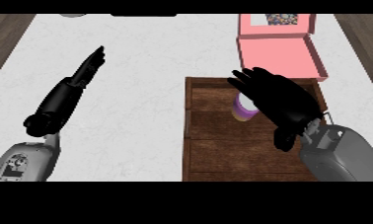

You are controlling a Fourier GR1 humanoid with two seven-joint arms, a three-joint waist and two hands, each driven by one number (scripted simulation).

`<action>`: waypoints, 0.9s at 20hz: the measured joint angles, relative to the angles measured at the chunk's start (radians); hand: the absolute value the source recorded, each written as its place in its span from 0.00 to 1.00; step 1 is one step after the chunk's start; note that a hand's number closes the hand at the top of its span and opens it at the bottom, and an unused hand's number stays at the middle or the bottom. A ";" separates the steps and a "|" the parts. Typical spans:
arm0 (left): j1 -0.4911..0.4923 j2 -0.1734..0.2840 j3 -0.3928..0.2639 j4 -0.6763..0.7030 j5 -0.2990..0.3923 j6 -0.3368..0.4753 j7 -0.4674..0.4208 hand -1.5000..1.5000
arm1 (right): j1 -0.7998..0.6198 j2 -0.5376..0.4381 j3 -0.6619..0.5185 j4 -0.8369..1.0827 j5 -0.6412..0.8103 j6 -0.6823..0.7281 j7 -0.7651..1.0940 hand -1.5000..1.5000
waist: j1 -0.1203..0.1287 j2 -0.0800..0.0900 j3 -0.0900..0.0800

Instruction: Pick the can from the tray and place it in the cardboard box

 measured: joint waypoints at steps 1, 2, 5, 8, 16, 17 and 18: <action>0.012 -0.003 0.001 -0.009 -0.005 -0.003 0.000 0.50 | -0.005 0.008 -0.008 0.020 0.006 0.000 -0.017 0.00 | 0.000 0.000 0.000; 0.004 -0.022 -0.010 -0.005 -0.023 0.010 0.007 0.50 | -0.014 0.019 -0.014 0.024 0.007 0.015 -0.020 0.00 | 0.000 0.000 0.000; -0.018 -0.037 0.004 0.001 -0.026 0.001 0.018 0.50 | -0.010 0.057 -0.007 0.060 0.044 -0.001 -0.042 0.00 | -0.001 0.000 0.000; -0.027 -0.039 0.031 0.015 -0.028 -0.017 0.012 0.50 | -0.011 0.067 -0.026 0.075 0.069 0.013 -0.075 0.00 | -0.001 0.000 0.000; -0.003 -0.057 0.050 -0.019 -0.049 -0.044 0.022 0.50 | 0.023 0.080 -0.048 0.165 0.185 -0.064 -0.138 0.00 | -0.001 0.000 0.000; -0.002 -0.061 0.051 -0.028 -0.051 -0.049 0.028 0.50 | 0.022 0.085 -0.059 0.176 0.193 -0.066 -0.148 0.00 | -0.001 0.000 0.000; -0.004 -0.071 0.048 -0.012 -0.063 -0.043 0.016 0.50 | 0.032 0.095 -0.056 0.182 0.205 -0.076 -0.152 0.00 | -0.002 0.000 0.000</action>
